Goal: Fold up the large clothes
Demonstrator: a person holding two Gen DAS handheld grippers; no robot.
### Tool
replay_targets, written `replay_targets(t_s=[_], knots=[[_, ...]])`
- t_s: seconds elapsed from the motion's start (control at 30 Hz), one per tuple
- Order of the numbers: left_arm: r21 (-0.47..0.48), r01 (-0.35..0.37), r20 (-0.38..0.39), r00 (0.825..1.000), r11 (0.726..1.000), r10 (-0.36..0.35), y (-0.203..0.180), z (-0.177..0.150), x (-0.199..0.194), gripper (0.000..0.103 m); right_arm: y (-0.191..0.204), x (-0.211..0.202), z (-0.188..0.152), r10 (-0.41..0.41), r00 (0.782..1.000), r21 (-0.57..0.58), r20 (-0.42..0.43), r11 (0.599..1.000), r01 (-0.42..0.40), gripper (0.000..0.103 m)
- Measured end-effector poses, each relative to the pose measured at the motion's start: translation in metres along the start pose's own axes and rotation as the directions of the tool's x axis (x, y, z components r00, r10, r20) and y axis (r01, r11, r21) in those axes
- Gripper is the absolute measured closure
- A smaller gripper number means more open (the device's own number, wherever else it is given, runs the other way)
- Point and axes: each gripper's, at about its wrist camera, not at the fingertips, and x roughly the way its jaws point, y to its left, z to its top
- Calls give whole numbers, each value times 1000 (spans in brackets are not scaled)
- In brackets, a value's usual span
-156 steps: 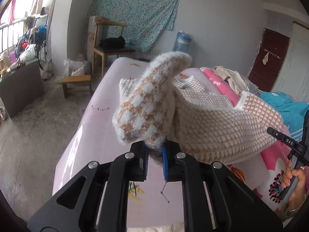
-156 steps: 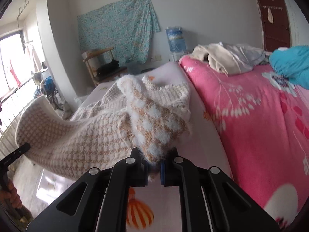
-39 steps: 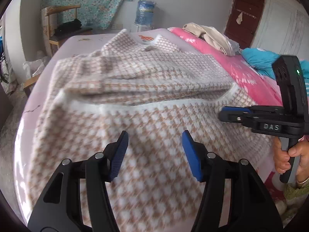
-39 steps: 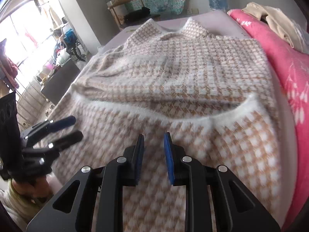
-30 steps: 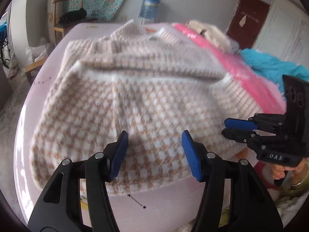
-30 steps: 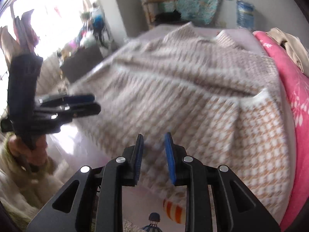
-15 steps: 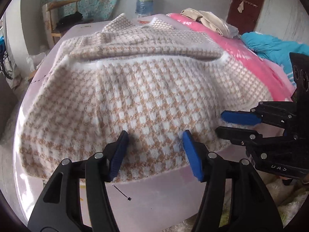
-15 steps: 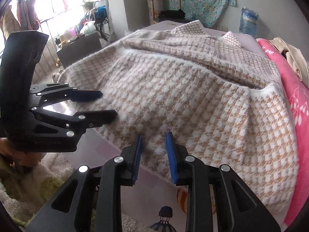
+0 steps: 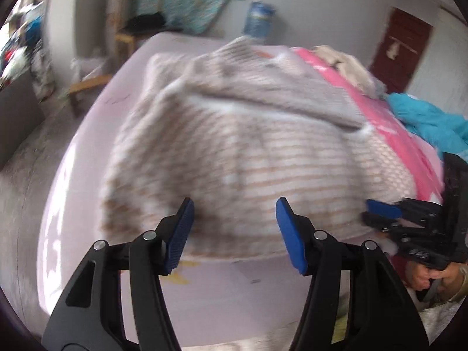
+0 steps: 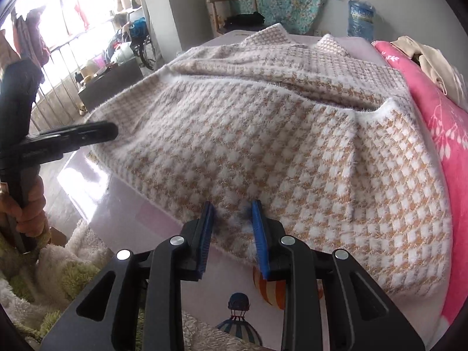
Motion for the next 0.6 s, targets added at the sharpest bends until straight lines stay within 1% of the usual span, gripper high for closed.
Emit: replay_targets(t_s=[0.03, 0.07, 0.1, 0.13, 0.23, 0.3, 0.37, 0.4, 0.43, 0.5, 0.53, 0.57, 0.6], knots=[[-28, -8, -14, 1000, 1000, 8, 13, -5, 5, 50, -2, 0, 1, 13, 1000, 11, -2, 1000, -13, 77], [-55, 20, -10, 1000, 998, -21, 23, -10, 6, 54, -4, 0, 1, 22, 1000, 20, -5, 1000, -22, 77], [-81, 48, 12, 999, 996, -47, 29, -11, 2, 59, -4, -1, 0, 25, 1000, 22, -7, 999, -25, 77], [-91, 58, 16, 998, 994, -56, 32, -10, -1, 59, -4, -1, 0, 25, 1000, 21, -10, 999, -25, 77], [-90, 39, 31, 999, 995, -37, 35, -8, -7, 59, -4, -4, 0, 21, 1000, 21, -13, 1000, -21, 77], [-108, 45, 31, 999, 993, -42, 41, -9, -7, 59, -10, -13, 1, 17, 1000, 38, -1, 999, -17, 77], [-114, 51, 34, 998, 992, -47, 44, -10, -9, 59, -23, -33, 0, -62, 997, 63, 44, 996, 60, 77], [-110, 51, 35, 998, 993, -47, 45, -9, -9, 59, -30, -41, -1, -91, 994, 81, 60, 993, 86, 77], [-106, 50, 34, 998, 993, -46, 45, -9, -8, 59, -41, -49, -3, -137, 988, 108, 71, 986, 129, 77], [-107, 49, 32, 998, 993, -45, 45, -10, -7, 59, -61, -53, -9, -245, 968, 147, 47, 961, 236, 77], [-108, 50, 33, 998, 993, -47, 46, -9, -7, 59, -72, -49, -15, -309, 951, 162, 11, 939, 303, 77], [-110, 54, 34, 998, 992, -50, 47, -9, -6, 59, -82, -44, -21, -331, 943, 176, -22, 928, 330, 78], [-112, 59, 36, 998, 992, -55, 47, -9, -6, 59, -92, -39, -29, -295, 955, 219, -35, 930, 295, 79]])
